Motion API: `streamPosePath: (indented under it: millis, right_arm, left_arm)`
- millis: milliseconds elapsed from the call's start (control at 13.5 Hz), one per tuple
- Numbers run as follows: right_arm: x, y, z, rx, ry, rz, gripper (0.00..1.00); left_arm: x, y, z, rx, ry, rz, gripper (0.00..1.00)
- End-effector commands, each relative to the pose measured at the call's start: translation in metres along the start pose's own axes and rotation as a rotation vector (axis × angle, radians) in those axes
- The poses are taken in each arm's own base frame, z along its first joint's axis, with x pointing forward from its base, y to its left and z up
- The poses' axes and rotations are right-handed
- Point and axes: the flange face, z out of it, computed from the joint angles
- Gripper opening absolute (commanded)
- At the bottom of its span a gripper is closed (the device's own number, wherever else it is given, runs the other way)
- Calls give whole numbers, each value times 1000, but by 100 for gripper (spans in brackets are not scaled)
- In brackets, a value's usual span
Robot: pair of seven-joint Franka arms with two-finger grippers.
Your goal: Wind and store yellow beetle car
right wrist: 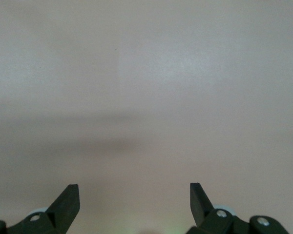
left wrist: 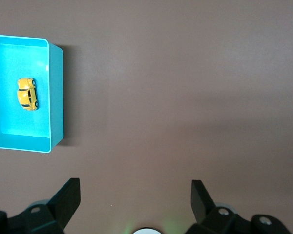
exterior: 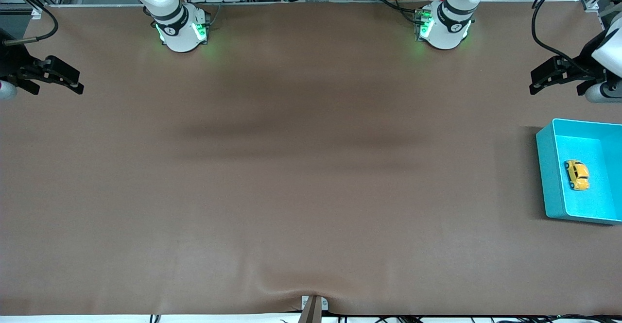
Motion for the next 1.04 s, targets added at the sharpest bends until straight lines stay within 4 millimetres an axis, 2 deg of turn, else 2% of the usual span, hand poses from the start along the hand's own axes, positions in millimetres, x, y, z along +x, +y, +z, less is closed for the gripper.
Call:
streamPosePath:
  millis: [0, 963]
  right_arm:
    - [-2, -2, -5, -4, 10, 13, 100]
    - [0, -5, -7, -2, 25, 7, 100]
  left_arm:
    - [-7, 3, -8, -6, -1, -3, 100]
    - [-5, 8, -4, -12, -7, 2, 100]
